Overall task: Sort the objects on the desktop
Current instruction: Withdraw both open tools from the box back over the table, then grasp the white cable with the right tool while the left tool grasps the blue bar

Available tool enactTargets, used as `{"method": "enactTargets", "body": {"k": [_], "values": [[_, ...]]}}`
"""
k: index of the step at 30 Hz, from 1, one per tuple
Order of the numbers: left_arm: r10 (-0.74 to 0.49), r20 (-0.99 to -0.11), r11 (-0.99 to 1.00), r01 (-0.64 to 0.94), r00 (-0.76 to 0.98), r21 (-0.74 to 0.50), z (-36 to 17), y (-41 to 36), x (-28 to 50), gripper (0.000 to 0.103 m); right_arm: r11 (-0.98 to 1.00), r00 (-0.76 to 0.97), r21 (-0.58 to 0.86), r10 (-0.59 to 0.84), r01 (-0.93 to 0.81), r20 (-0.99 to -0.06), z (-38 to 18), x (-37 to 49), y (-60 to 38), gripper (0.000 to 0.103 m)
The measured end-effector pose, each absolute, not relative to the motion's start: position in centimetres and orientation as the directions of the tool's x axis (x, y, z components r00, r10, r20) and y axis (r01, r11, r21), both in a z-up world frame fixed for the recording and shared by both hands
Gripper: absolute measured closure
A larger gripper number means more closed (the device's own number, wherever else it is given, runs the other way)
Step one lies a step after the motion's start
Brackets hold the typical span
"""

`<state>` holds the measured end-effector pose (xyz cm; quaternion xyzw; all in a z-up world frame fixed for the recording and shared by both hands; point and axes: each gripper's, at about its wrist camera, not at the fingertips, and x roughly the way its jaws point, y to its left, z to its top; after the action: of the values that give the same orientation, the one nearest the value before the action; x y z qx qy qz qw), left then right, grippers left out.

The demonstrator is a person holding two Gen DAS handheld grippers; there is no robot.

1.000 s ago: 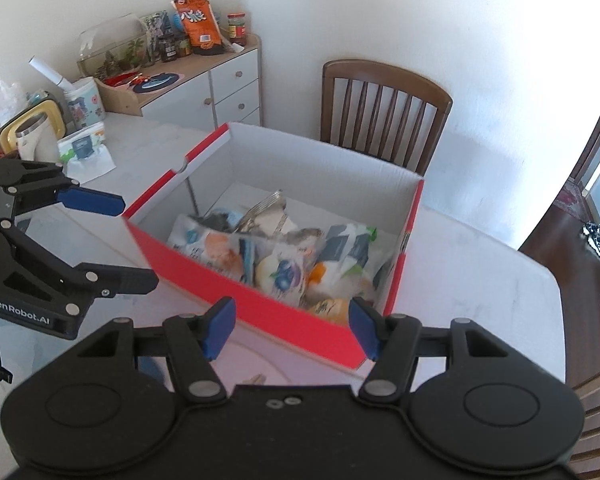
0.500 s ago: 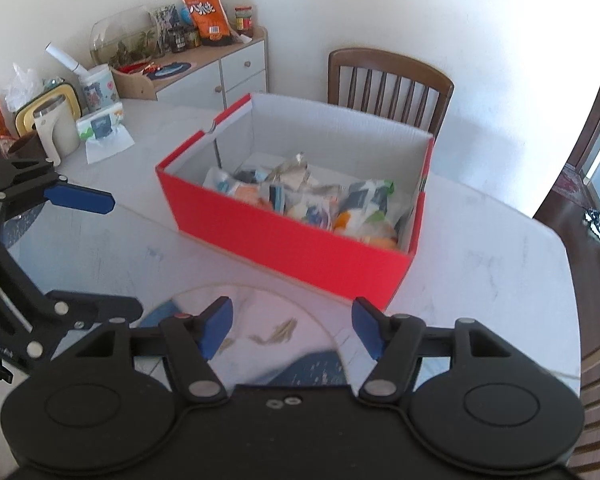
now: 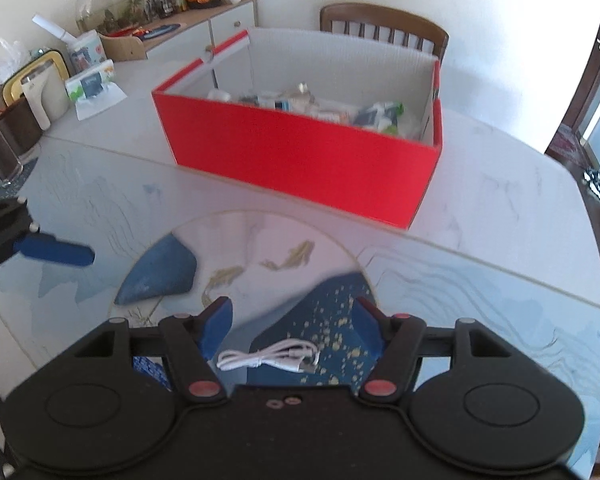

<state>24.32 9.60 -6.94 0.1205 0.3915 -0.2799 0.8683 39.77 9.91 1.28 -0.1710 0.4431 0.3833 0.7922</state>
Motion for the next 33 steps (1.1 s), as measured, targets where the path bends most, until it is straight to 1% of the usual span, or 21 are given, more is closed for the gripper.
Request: {"method": "enactTargets", "body": {"k": [11, 17, 20, 27, 33], "values": [[-0.385, -0.797, 0.76, 0.65, 0.466, 0.013, -10.2, 8.6, 23.3, 0.0, 0.679, 0.272, 0.086, 0.403, -0.729, -0.874, -1.8, 38.9, 10.1, 0.037], [-0.385, -0.807, 0.73, 0.683, 0.447, 0.029, -11.1, 8.2, 23.3, 0.0, 0.701, 0.223, 0.164, 0.426, -0.694, -0.877, -2.3, 38.5, 9.5, 0.037], [-0.381, -0.81, 0.724, 0.689, 0.446, 0.039, -11.5, 8.0, 23.4, 0.0, 0.695, 0.189, 0.18, 0.42, -0.696, -0.888, -2.7, 38.0, 9.6, 0.037], [-0.378, -0.819, 0.719, 0.694, 0.432, 0.034, -12.3, 7.9, 23.4, 0.001, 0.705, 0.154, 0.195, 0.399, -0.682, -0.904, -3.6, 38.5, 10.3, 0.037], [-0.389, -0.824, 0.724, 0.69, 0.412, 0.003, -12.9, 8.1, 23.4, 0.001, 0.733, 0.141, 0.225, 0.401, -0.641, -0.905, -4.1, 40.2, 10.5, 0.037]]}}
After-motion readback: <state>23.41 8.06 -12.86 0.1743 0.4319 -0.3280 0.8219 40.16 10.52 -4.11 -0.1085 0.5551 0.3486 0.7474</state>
